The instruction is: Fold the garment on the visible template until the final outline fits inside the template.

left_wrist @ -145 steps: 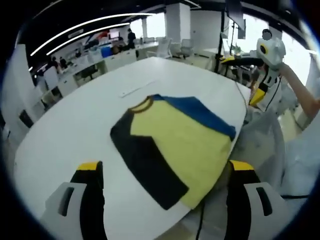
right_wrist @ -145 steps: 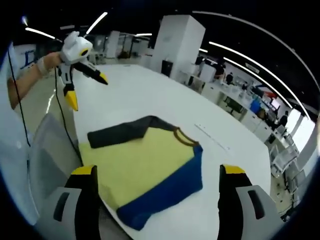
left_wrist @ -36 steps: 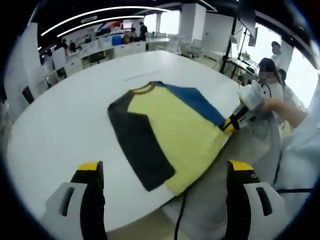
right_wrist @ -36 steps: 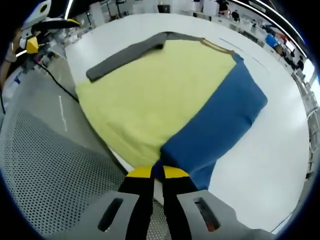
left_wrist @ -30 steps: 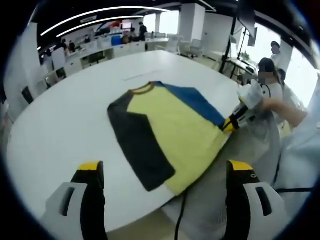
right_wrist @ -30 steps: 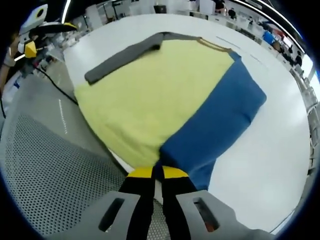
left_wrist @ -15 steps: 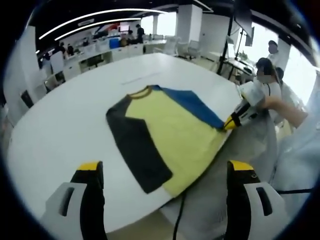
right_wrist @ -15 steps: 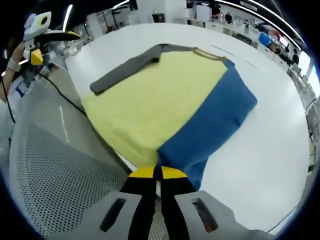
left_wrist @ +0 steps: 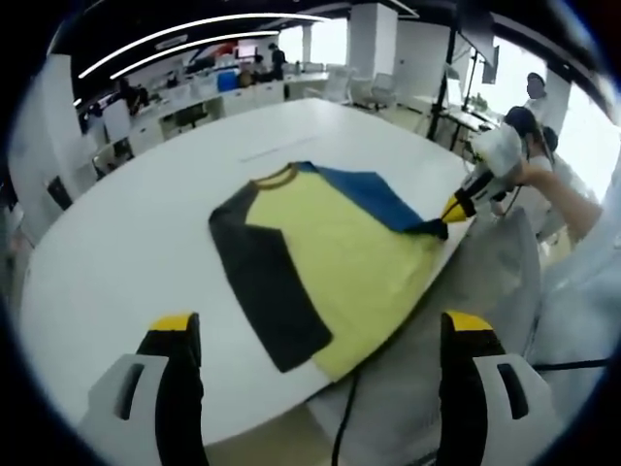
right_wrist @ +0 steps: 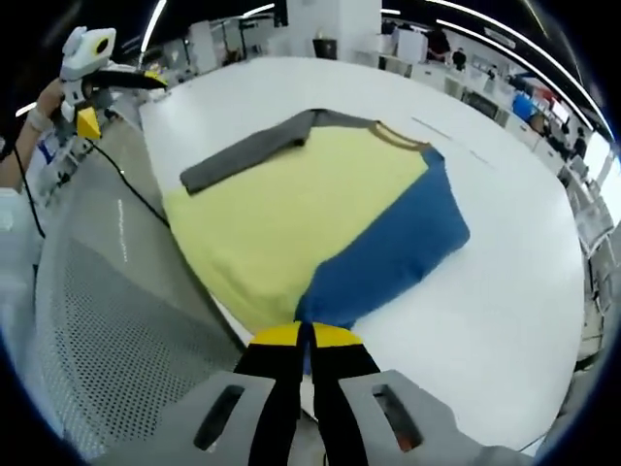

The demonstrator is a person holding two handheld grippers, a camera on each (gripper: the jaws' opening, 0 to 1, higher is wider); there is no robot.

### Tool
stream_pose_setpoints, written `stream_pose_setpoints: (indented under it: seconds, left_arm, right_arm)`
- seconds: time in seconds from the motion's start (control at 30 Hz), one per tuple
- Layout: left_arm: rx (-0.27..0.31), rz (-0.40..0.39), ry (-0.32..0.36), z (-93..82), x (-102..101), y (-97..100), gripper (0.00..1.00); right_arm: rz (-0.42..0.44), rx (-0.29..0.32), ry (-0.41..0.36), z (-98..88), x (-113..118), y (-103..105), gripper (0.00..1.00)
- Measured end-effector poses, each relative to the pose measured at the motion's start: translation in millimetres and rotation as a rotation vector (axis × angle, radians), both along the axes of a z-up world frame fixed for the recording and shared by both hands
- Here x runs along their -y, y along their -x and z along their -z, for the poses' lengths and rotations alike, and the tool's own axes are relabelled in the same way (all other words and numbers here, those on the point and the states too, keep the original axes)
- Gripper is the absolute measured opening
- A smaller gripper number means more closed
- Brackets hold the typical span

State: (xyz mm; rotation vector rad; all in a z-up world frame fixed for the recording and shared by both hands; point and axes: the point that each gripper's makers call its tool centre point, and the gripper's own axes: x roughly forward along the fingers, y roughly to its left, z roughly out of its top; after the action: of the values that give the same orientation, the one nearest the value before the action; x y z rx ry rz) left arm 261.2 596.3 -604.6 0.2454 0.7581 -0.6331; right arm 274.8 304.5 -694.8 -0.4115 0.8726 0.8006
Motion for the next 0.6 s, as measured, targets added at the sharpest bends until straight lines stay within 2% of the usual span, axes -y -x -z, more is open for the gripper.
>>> stream_pose_setpoints:
  seconds: [0.17,0.3,0.6]
  left_arm:
    - [0.001,-0.007,-0.006,-3.5,2,1.5,1.0]
    - [0.003,-0.016,-0.015,-5.4,2,2.5,1.0]
    - [0.007,-0.039,-0.034,-9.7,3,4.0,1.0]
  right_arm:
    - [-0.018,0.041,-0.001,-19.1,12,-17,0.03]
    - [-0.028,0.077,0.028,-31.8,30,-35,0.03]
    - [-0.009,0.114,0.045,-48.1,67,-70,0.03]
